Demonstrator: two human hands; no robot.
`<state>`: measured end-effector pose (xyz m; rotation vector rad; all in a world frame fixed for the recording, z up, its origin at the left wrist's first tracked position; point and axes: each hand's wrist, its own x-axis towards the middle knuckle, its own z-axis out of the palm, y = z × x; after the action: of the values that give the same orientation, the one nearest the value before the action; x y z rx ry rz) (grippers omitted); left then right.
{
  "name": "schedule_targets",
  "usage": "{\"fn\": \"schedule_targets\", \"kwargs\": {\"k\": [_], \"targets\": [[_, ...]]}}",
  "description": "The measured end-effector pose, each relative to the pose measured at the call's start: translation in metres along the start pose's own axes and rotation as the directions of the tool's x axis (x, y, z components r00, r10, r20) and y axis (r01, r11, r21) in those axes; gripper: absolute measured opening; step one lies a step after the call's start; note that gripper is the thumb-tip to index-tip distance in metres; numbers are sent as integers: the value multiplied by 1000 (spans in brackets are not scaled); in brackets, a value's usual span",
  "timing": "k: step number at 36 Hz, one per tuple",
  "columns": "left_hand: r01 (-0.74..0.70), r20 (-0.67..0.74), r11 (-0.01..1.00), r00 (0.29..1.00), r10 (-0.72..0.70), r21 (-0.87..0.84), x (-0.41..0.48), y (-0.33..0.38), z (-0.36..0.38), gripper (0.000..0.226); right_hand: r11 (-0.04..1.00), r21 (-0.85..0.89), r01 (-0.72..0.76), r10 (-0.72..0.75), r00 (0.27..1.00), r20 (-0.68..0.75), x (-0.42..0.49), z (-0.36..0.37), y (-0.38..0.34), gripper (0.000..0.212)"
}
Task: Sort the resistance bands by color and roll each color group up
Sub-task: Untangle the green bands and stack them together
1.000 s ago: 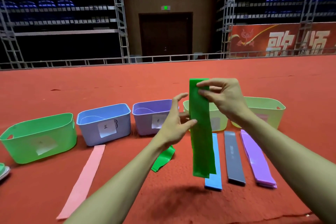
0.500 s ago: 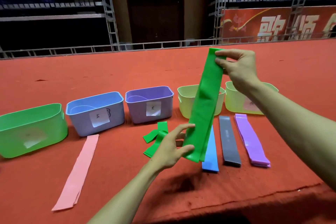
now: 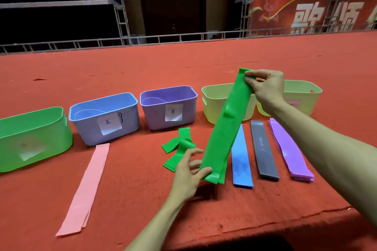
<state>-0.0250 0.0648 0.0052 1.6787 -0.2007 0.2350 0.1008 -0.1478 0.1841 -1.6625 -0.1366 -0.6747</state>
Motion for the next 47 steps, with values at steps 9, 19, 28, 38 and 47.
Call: {"fn": "schedule_targets", "kwargs": {"k": [9,19,28,38,47], "targets": [[-54,-63,998,996,56,32,-4,-9,-3,29,996,-93,18,-19,1000,-10,7,2,7,15],[-62,102,917,994,24,394,-9,-21,-14,40,996,-52,72,-63,984,167,-26,15,24,19],[-208,263,786,963,60,583,-1,-27,-31,25,992,-29,122,-111,965,238,-56,29,31,20],[-231,272,524,962,-1,820,51,-29,-113,12,979,-93,181,-146,943,298,-75,32,41,17],[-382,456,437,887,-76,814,65,-41,-122,10,965,-111,238,-187,919,348,-78,28,43,20]]}}
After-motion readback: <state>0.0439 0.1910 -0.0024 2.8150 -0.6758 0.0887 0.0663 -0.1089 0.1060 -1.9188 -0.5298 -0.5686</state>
